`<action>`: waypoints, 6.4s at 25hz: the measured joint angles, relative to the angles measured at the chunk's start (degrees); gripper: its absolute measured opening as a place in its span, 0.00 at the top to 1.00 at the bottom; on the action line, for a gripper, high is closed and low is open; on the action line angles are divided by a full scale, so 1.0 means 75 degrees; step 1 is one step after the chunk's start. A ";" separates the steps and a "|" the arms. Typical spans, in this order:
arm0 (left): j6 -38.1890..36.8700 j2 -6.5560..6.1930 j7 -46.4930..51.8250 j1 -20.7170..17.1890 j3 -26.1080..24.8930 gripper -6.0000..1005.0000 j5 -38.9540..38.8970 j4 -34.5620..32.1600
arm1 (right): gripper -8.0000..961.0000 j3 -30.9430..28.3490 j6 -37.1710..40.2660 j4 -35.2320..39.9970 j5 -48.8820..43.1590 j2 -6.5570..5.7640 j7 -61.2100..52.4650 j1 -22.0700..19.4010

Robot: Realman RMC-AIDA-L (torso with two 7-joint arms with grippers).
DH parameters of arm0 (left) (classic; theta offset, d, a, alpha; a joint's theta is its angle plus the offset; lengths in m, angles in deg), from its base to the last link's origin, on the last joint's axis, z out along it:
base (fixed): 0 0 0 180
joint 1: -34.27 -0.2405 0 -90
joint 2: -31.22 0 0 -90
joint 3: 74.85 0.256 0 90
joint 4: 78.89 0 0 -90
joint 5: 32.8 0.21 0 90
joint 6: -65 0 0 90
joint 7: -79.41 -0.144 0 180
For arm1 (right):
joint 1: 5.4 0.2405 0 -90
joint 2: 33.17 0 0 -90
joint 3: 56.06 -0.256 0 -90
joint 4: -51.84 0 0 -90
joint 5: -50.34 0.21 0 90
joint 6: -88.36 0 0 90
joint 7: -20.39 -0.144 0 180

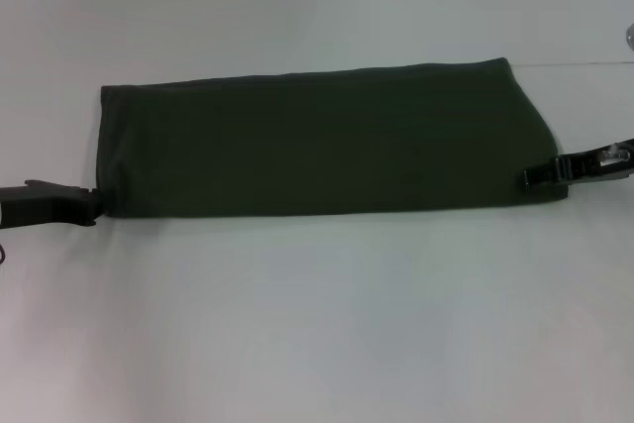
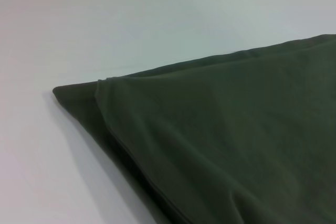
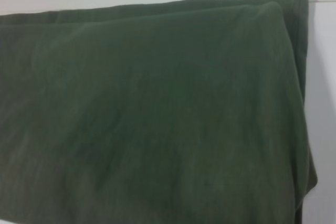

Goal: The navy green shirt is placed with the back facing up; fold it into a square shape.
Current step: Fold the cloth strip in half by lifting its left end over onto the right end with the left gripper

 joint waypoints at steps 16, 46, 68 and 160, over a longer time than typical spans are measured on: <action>-0.0057 -0.0011 0.0013 -0.0004 -0.0001 0.98 -0.0020 0.0000 | 0.63 0.0075 -0.0172 -0.0086 -0.0010 0.0027 0.0001 -0.0026; -0.2181 -0.0652 0.0777 -0.0194 -0.0386 0.98 0.0151 -0.0140 | 0.98 -0.0045 0.1851 0.1911 0.0653 0.0139 0.0098 -0.1307; -0.4242 -0.0895 0.1554 -0.0168 -0.0756 0.97 0.1274 -0.0540 | 0.92 -0.1273 0.3782 0.2975 0.0949 0.0334 0.0417 -0.2421; -0.3681 -0.0660 0.6863 -0.0498 -0.2999 0.10 0.2601 0.0270 | 0.03 -0.0886 0.5689 0.1216 0.3311 -0.0580 0.6933 -0.0549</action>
